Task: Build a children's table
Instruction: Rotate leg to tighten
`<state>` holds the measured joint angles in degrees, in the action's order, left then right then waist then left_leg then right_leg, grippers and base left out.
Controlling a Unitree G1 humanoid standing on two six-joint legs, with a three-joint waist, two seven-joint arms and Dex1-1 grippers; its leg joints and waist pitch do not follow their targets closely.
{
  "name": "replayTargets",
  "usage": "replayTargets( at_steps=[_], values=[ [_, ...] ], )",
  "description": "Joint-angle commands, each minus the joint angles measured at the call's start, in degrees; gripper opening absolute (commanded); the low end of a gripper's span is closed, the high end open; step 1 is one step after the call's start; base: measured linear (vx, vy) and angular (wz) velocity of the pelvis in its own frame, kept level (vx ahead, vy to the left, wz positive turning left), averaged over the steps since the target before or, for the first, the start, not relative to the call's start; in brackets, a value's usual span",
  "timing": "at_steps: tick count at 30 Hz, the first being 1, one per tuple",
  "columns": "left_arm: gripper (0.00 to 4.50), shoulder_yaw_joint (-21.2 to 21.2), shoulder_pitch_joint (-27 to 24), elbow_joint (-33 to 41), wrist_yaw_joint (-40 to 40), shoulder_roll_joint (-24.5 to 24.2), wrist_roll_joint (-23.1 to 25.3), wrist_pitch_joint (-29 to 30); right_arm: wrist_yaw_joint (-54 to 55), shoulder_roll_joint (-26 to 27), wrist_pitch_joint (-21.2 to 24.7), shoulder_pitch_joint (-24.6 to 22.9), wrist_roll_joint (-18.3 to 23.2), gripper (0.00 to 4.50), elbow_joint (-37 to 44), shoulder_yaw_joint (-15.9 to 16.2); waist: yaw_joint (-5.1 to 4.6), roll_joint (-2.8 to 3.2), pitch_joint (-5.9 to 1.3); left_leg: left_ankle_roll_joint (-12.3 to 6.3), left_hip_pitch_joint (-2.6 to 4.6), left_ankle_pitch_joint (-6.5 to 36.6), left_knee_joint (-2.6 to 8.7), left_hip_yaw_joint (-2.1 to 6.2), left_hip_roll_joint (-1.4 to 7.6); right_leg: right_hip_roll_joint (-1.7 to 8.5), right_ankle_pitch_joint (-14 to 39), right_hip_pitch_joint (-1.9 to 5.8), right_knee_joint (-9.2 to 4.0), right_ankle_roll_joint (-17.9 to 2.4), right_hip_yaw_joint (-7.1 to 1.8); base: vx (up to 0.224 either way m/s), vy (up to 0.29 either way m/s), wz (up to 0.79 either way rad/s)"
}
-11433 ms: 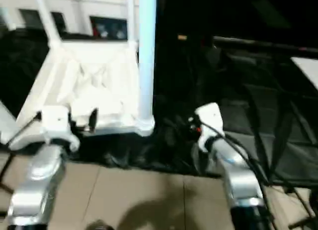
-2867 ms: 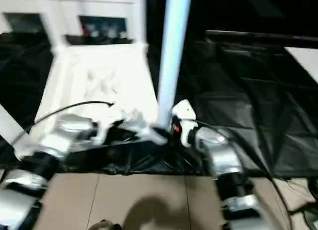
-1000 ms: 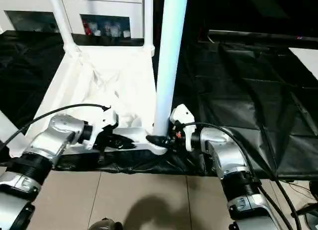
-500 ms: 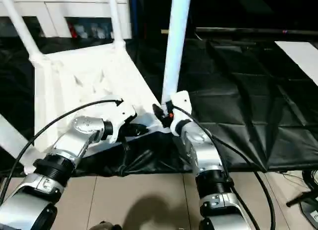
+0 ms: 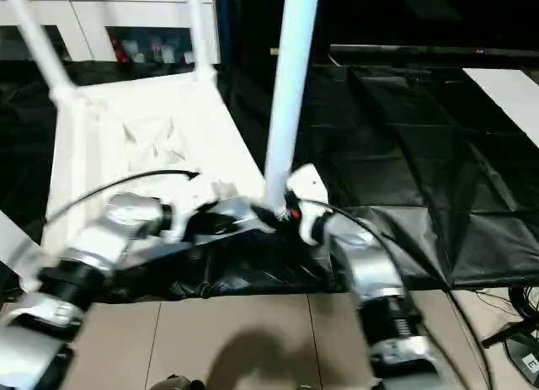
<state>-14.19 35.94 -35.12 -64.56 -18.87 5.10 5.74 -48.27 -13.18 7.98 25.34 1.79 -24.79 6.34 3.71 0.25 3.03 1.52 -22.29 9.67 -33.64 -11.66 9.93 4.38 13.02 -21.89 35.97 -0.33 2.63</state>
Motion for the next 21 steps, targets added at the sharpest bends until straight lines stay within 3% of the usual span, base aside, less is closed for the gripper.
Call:
replayTargets(
  at_steps=[1, 7, 8, 11, 13, 14, 16, 18, 21],
  values=[
    [0.0, -0.62, -0.2, 2.94, -3.3, -0.61, -1.68, -0.74, -5.34, -1.74, -0.34, -0.88, 0.57, 3.41, 0.55, 2.28, 0.09, -0.07, -3.54, -2.52, 1.64, 11.26, 3.9, 1.87, 3.87, 4.52, 2.82, 1.89, -4.38, -14.37, -2.63, 0.0, 0.0, 0.0],
    [0.0, -1.59, -1.35, 4.56, -9.89, -2.82, -4.18, -0.06, -12.77, -5.42, -3.1, 0.18, 0.42, 3.41, -1.34, 5.14, 0.91, -0.09, -3.8, -4.58, 1.44, 7.76, 3.33, 1.51, 3.86, 4.38, -3.08, 1.98, -3.57, -16.1, -2.46, 0.0, 0.0, 0.0],
    [0.0, -1.96, -1.31, 4.25, -11.32, -3.24, -4.35, -0.54, -15.04, -5.77, -3.52, 1.04, 0.55, 3.41, -2.58, 5.7, 1.24, -0.32, -3.77, -4.77, 1.45, 7.88, 3.3, 1.51, 3.88, 4.48, -2.32, 1.95, -3.6, -16.04, -2.45, 0.0, 0.0, 0.0],
    [0.0, -2.67, -1.01, 3.49, -12.98, -3.87, -3.97, -1.44, -17.78, -5.48, -4.01, 3.2, 1.39, 3.41, -5.22, 6.12, 1.35, -0.13, -3.68, -3.93, 1.49, 9.6, 3.41, 1.56, 3.99, 4.51, 1.26, 1.82, -3.83, -16.02, -2.4, 0.0, 0.0, 0.0],
    [0.0, -2.73, -0.75, 3.13, -13.12, -3.93, -3.96, -1.52, -18.72, -5.07, -4.38, 4.12, 2.08, 3.41, -6.15, 6.08, 1.4, -0.09, -3.71, -3.53, 1.58, 9.66, 3.48, 1.6, 4.07, 4.46, 1.11, 1.78, -3.73, -16.13, -2.4, 0.0, 0.0, 0.0],
    [0.0, -2.74, -0.66, 3.08, -13.12, -3.95, -4.0, -1.51, -18.99, -4.93, -4.34, 4.36, 2.38, 3.41, -6.2, 6.08, 1.42, -0.53, -3.73, -3.57, 1.56, 9.47, 3.48, 1.53, 4.04, 4.42, 0.62, 1.8, -3.7, -16.12, -2.4, 0.0, 0.0, 0.0],
    [0.0, -2.7, -0.35, 2.89, -13.09, -3.89, -4.17, -1.23, -19.57, -4.57, -4.24, 4.85, 3.09, 3.41, -6.09, 6.05, 1.64, -0.27, -3.79, -3.68, 1.58, 9.0, 3.43, 1.55, 4.07, 4.57, 0.17, 1.82, -3.58, -16.1, -2.41, 0.0, 0.0, 0.0],
    [0.0, -2.51, -0.21, 2.71, -12.74, -3.77, -4.14, -1.4, -19.89, -4.41, -4.22, 4.96, 3.32, 3.41, -5.84, 6.06, 1.74, -0.67, -3.85, -3.98, 1.49, 8.2, 3.36, 1.5, 3.99, 4.54, -0.81, 1.89, -3.48, -16.01, -2.39, 0.0, 0.0, 0.0],
    [0.0, -1.33, 0.15, 2.02, -9.8, -2.91, -4.2, -1.38, -20.15, -4.4, -5.34, 5.08, 3.0, 3.41, -6.0, 6.31, 1.93, -0.56, -3.83, -4.07, 1.51, 8.0, 3.31, 1.51, 3.98, 4.62, -0.36, 1.83, -3.51, -15.8, -2.39, 0.0, 0.0, 0.0]
  ],
)
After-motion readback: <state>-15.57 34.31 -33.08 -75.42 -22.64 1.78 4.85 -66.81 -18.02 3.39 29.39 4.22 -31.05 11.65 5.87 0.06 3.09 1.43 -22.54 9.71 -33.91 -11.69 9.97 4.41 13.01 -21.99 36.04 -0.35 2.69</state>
